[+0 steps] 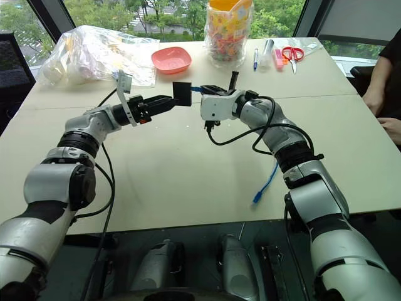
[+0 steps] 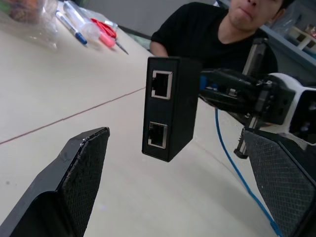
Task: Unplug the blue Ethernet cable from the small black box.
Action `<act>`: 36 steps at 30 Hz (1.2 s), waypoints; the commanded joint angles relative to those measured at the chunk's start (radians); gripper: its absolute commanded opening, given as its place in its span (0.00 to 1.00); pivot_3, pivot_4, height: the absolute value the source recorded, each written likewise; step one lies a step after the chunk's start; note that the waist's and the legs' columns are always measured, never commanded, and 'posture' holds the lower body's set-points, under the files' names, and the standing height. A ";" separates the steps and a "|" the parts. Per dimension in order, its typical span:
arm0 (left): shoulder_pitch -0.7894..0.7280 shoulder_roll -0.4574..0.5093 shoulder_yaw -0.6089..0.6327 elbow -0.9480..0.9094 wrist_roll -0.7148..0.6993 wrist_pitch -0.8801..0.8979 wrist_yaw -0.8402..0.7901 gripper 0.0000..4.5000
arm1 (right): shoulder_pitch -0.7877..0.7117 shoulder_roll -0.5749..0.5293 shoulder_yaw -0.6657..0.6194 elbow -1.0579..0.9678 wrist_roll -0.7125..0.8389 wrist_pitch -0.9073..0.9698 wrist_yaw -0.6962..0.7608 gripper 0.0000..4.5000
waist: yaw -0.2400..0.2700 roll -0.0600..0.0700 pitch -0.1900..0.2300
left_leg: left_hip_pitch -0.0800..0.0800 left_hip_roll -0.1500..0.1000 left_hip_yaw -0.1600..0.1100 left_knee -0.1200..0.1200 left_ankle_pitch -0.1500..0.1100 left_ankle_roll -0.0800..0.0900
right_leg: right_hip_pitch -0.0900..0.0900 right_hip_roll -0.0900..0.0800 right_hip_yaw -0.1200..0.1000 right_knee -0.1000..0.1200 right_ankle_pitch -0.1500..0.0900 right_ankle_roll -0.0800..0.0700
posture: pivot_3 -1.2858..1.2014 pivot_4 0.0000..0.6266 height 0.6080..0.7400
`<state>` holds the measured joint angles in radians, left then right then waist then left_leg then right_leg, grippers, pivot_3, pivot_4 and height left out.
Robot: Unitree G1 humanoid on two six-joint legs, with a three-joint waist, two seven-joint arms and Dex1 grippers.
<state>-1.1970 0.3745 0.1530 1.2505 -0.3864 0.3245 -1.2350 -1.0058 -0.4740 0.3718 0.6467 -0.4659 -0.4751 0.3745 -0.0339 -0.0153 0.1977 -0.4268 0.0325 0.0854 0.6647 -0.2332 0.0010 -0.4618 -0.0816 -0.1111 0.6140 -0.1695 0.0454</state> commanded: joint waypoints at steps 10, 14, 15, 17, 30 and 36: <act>-0.062 -0.002 0.086 0.002 0.012 0.020 -0.073 0.11 | 0.082 -0.010 -0.051 -0.244 0.058 0.118 0.092 0.18 | -0.001 0.000 0.000 | 0.000 0.000 -0.001 0.000 0.000 0.000 | 0.000 0.000 0.000 0.000 0.000 0.000 | 0.52 0.24 1.00; -0.050 0.007 0.096 0.001 0.014 0.022 -0.052 0.11 | 0.142 -0.029 -0.092 -0.331 0.078 0.233 0.125 0.58 | -0.003 0.000 0.000 | 0.000 0.000 -0.001 0.000 0.000 0.000 | 0.000 0.000 0.000 0.000 0.000 0.000 | 0.52 0.24 1.00; -0.047 0.012 0.107 0.001 0.006 0.029 -0.048 0.11 | 0.190 -0.026 -0.130 -0.399 0.138 0.310 0.158 0.69 | -0.002 0.000 0.000 | 0.000 0.000 -0.001 0.000 0.000 0.000 | 0.000 0.000 0.000 0.000 0.000 0.000 | 0.52 0.24 1.00; -0.045 0.019 0.123 0.000 -0.006 0.042 -0.044 0.11 | 0.258 -0.008 -0.189 -0.511 0.235 0.436 0.204 0.91 | 0.003 0.000 0.000 | 0.000 0.000 -0.002 0.000 0.000 0.000 | 0.001 0.000 0.000 0.000 0.000 0.000 | 0.52 0.24 1.00; 0.116 -0.042 0.224 -0.371 -0.243 0.487 -0.141 0.11 | 0.480 0.522 -0.600 -1.010 1.358 1.317 -0.099 0.91 | 0.024 0.000 0.000 | 0.001 0.005 -0.006 0.002 0.000 0.000 | 0.002 -0.001 -0.001 0.000 0.003 -0.004 | 0.52 0.24 1.00; 0.249 -0.101 0.244 -0.659 -0.365 0.659 -0.012 0.11 | 0.461 0.531 -0.577 -0.958 1.341 1.246 -0.146 0.91 | 0.020 0.000 0.000 | 0.000 0.003 -0.006 0.002 0.000 0.000 | 0.001 -0.001 0.000 0.000 0.003 -0.005 | 0.52 0.24 1.00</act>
<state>-0.9431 0.2706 0.3761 0.6680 -0.6991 0.9596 -1.2704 -0.5203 0.0493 -0.2096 -0.2916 0.8653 0.7980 0.2317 -0.0134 -0.0155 0.1977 -0.4271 0.0355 0.0791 0.6664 -0.2333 0.0010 -0.4607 -0.0819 -0.1113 0.6140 -0.1665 0.0409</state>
